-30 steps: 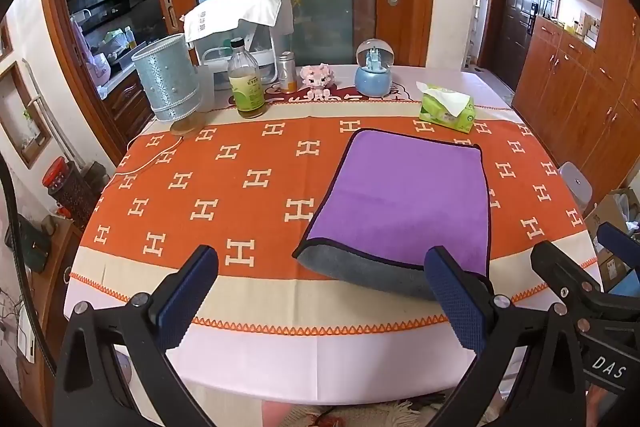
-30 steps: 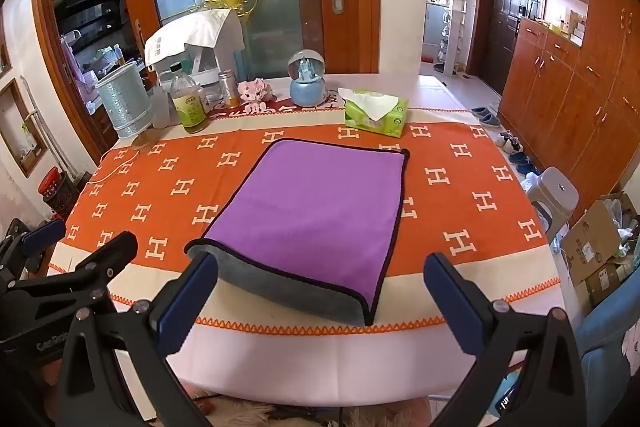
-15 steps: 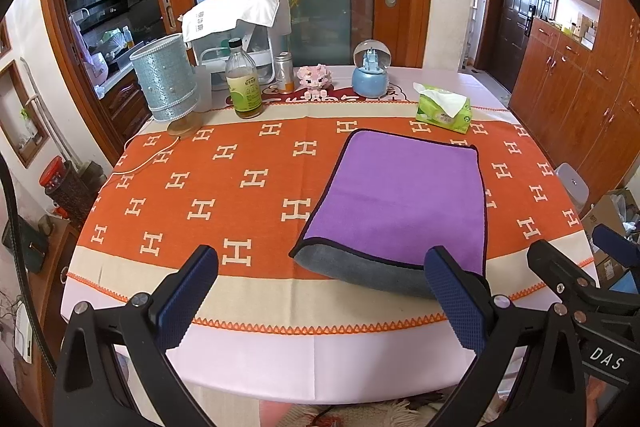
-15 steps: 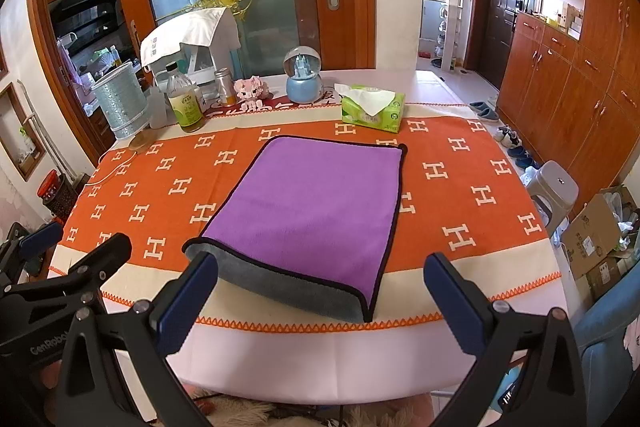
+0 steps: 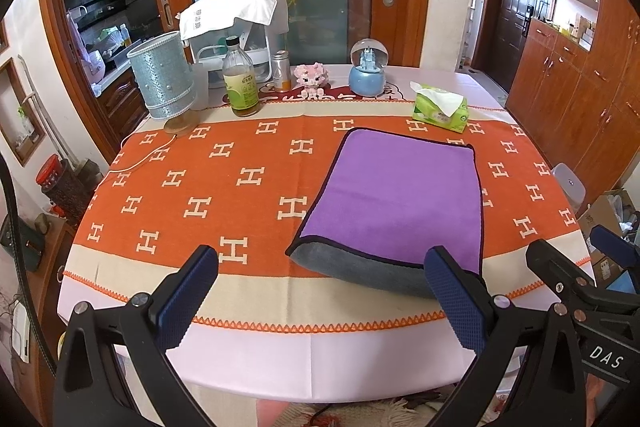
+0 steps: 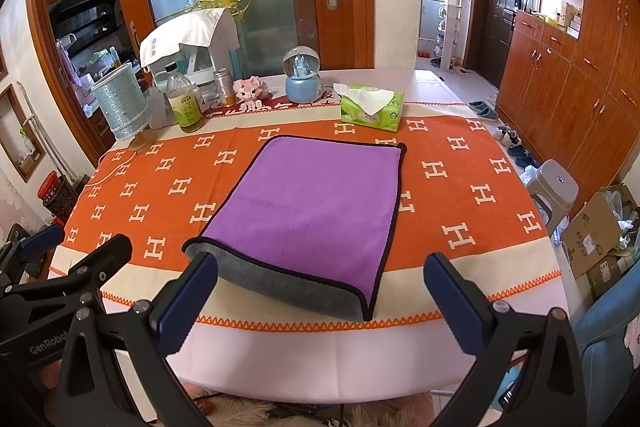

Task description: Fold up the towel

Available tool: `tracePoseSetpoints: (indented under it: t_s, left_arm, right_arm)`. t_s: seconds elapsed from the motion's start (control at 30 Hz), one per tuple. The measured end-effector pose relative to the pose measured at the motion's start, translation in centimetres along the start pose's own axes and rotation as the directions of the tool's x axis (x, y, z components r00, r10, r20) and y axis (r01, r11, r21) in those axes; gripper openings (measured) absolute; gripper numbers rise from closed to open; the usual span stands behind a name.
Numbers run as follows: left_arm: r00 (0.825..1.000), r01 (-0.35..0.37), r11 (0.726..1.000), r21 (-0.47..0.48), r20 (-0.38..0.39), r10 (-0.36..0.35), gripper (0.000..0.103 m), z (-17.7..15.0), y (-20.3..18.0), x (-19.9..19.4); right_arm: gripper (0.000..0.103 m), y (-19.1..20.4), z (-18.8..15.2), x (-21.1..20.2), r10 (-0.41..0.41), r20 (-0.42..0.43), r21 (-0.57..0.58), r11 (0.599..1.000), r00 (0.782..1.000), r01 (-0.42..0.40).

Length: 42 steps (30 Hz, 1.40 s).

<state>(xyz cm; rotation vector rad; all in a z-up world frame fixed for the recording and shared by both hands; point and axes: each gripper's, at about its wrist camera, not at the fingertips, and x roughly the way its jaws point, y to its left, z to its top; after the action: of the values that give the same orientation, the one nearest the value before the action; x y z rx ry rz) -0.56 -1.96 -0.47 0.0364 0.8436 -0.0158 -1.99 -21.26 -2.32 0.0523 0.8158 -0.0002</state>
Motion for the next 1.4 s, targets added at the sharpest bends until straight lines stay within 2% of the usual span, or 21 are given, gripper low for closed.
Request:
tracePoseSetpoints:
  t_s: [0.67, 1.4]
  left_arm:
    - [0.999, 0.034, 0.999, -0.007, -0.006, -0.034, 0.102, 0.2, 0.3, -0.1]
    - [0.997, 0.080, 0.996, 0.050, 0.009, -0.080, 0.102, 1.6, 0.4, 0.0]
  right_arm:
    - [0.103, -0.2, 0.0, -0.2, -0.002, 0.005, 0.003, 1.000, 1.000, 0.002]
    - [0.103, -1.0, 1.1, -0.9, -0.034, 0.035, 0.013, 0.999, 0.999, 0.033]
